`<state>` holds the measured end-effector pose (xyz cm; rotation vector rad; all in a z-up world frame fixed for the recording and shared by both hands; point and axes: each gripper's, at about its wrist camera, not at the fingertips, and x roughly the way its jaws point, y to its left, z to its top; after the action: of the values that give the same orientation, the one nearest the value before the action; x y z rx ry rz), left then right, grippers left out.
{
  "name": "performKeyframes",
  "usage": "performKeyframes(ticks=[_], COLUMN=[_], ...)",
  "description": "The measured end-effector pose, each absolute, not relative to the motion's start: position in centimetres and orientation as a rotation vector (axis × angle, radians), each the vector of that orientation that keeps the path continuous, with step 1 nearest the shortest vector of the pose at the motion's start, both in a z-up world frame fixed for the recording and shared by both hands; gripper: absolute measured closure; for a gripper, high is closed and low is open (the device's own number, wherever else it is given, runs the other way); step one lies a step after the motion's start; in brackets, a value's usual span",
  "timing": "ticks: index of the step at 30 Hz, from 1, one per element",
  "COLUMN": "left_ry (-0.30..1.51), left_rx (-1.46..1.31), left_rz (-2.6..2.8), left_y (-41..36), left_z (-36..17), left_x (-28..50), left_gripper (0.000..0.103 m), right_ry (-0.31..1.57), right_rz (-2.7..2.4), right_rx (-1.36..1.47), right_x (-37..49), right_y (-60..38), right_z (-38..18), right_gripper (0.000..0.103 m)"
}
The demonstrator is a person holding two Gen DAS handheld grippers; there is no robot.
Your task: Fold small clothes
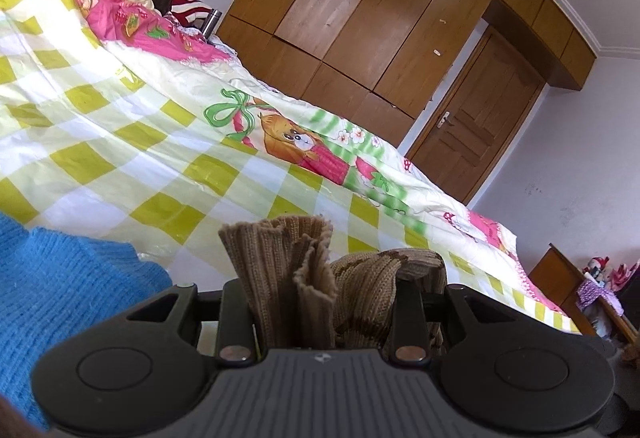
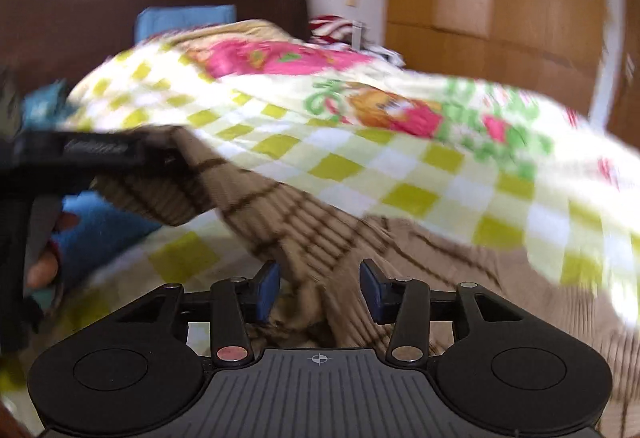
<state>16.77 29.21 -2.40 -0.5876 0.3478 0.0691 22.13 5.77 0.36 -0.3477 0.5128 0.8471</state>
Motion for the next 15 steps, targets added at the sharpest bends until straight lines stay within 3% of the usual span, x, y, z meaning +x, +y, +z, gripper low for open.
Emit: performKeyframes(ticks=[3, 5, 6, 9, 15], left_ry=[0.349, 0.351, 0.348, 0.317, 0.209], left_rx=[-0.588, -0.587, -0.582, -0.533, -0.411], left_rz=[0.066, 0.07, 0.075, 0.092, 0.072], left_y=[29.2, 29.3, 29.5, 30.3, 29.4], left_z=[-2.5, -2.2, -1.9, 0.5, 7.0], left_x=[16.9, 16.9, 16.9, 16.6, 16.3], left_gripper=[0.058, 0.058, 0.058, 0.058, 0.058], right_ry=[0.428, 0.41, 0.436, 0.502, 0.437], right_rz=[0.881, 0.869, 0.87, 0.902, 0.926], right_rx=[-0.461, -0.489, -0.474, -0.341, -0.111], right_x=[21.4, 21.6, 22.0, 23.2, 23.4], right_y=[8.1, 9.7, 10.5, 12.4, 13.2], right_z=[0.0, -0.4, -0.4, 1.2, 6.4], right_gripper=[0.06, 0.07, 0.094, 0.095, 0.095])
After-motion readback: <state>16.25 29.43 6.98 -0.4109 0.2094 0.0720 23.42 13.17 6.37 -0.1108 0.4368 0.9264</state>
